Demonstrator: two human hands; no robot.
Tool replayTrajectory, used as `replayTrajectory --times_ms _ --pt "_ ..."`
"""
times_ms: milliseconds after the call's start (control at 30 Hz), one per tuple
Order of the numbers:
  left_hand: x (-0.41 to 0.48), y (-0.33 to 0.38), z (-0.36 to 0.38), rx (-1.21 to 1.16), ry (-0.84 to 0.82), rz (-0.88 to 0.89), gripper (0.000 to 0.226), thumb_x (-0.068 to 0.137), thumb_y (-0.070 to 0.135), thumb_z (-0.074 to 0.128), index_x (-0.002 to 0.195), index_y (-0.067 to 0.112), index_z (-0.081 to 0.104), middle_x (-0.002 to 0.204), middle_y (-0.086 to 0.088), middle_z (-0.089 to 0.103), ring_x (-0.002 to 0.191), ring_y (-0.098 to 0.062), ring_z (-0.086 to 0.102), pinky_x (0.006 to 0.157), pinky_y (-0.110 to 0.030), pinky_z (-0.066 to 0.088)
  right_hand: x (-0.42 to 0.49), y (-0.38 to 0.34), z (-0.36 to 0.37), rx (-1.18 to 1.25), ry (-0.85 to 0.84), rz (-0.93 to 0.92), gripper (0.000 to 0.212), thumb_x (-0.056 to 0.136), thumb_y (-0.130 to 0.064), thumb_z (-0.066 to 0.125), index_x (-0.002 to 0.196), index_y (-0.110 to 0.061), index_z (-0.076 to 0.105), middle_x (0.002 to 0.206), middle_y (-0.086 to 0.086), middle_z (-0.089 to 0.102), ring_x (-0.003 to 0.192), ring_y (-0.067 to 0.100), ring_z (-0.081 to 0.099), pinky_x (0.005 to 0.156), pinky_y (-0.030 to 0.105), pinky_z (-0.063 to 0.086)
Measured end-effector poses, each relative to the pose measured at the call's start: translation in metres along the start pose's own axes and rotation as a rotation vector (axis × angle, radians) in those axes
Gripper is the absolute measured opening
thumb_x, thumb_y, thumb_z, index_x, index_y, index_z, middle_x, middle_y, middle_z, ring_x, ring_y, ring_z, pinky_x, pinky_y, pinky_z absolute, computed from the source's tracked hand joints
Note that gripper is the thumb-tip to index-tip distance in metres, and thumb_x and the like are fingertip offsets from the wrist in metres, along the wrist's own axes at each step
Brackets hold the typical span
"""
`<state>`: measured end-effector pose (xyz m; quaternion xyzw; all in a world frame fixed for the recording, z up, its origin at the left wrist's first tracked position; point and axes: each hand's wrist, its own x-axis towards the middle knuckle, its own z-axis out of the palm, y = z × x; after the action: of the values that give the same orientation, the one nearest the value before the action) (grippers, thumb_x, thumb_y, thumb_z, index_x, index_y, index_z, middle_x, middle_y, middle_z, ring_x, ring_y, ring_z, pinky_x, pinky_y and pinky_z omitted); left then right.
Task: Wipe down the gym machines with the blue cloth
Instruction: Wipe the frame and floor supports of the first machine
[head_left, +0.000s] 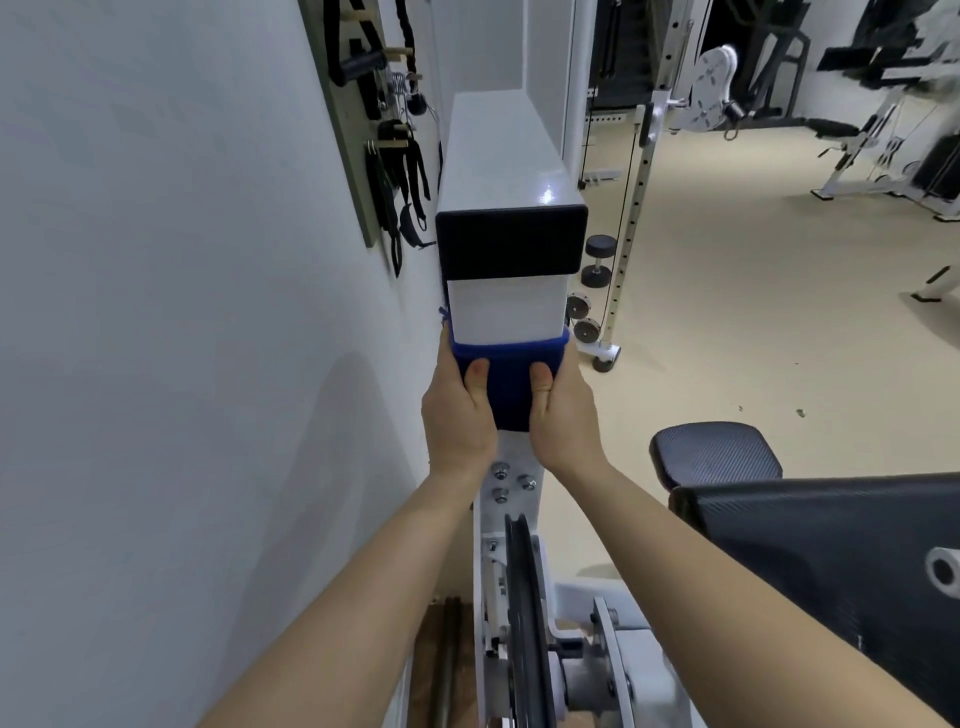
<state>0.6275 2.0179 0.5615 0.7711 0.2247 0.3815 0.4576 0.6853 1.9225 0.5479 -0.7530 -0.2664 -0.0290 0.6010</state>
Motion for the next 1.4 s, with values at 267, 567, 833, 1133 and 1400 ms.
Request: replayTrajectory --times_ms 267,567,833,1133,1400 --pt "0.021 0.044 -0.02 0.022 0.069 0.15 0.04 0.106 0.021 0.042 0.145 0.013 0.047 0.114 0.006 0.066 0.089 -0.003 0.057 0.075 -0.002 0.043 0.021 -0.054 -0.02 0.043 0.018 -0.037 0.026 0.109 -0.026 0.033 0.131 -0.018 0.044 0.1 -0.022 0.057 0.085 -0.016 0.055 0.069 0.006 0.04" --pt "0.02 0.021 -0.012 0.02 0.069 0.139 0.043 0.107 0.026 0.041 0.149 0.016 0.044 0.116 0.005 0.068 0.091 -0.003 0.059 0.079 -0.004 0.046 0.018 -0.036 -0.012 0.007 0.064 -0.084 0.041 0.109 -0.026 0.036 0.148 -0.013 0.037 0.108 -0.027 0.056 0.095 -0.019 0.055 0.073 0.002 0.041" --pt "-0.011 -0.045 -0.004 0.127 -0.099 0.006 0.047 0.104 0.022 0.045 0.151 0.02 0.04 0.125 0.003 0.066 0.104 -0.012 0.062 0.093 -0.023 0.051 -0.021 0.036 0.006 -0.085 -0.068 0.111 0.046 0.107 -0.024 0.039 0.152 -0.022 0.03 0.119 -0.017 0.056 0.09 -0.026 0.05 0.071 -0.003 0.038" --pt "-0.039 -0.084 0.0 0.126 -0.228 -0.151 0.033 0.104 0.02 0.049 0.136 0.019 0.055 0.105 0.012 0.065 0.096 -0.01 0.062 0.081 -0.008 0.045 -0.046 0.076 0.016 -0.115 -0.166 0.256 0.041 0.108 -0.031 0.036 0.148 -0.026 0.031 0.121 -0.009 0.058 0.101 0.011 0.058 0.08 0.02 0.046" --pt "-0.022 -0.025 -0.01 0.139 -0.01 -0.002 0.033 0.106 0.031 0.044 0.134 0.02 0.056 0.103 0.005 0.071 0.088 -0.01 0.064 0.081 -0.022 0.053 -0.029 0.003 0.004 -0.04 0.008 0.204 0.024 0.108 -0.025 0.039 0.13 -0.02 0.045 0.1 -0.015 0.057 0.085 -0.002 0.055 0.065 0.003 0.039"
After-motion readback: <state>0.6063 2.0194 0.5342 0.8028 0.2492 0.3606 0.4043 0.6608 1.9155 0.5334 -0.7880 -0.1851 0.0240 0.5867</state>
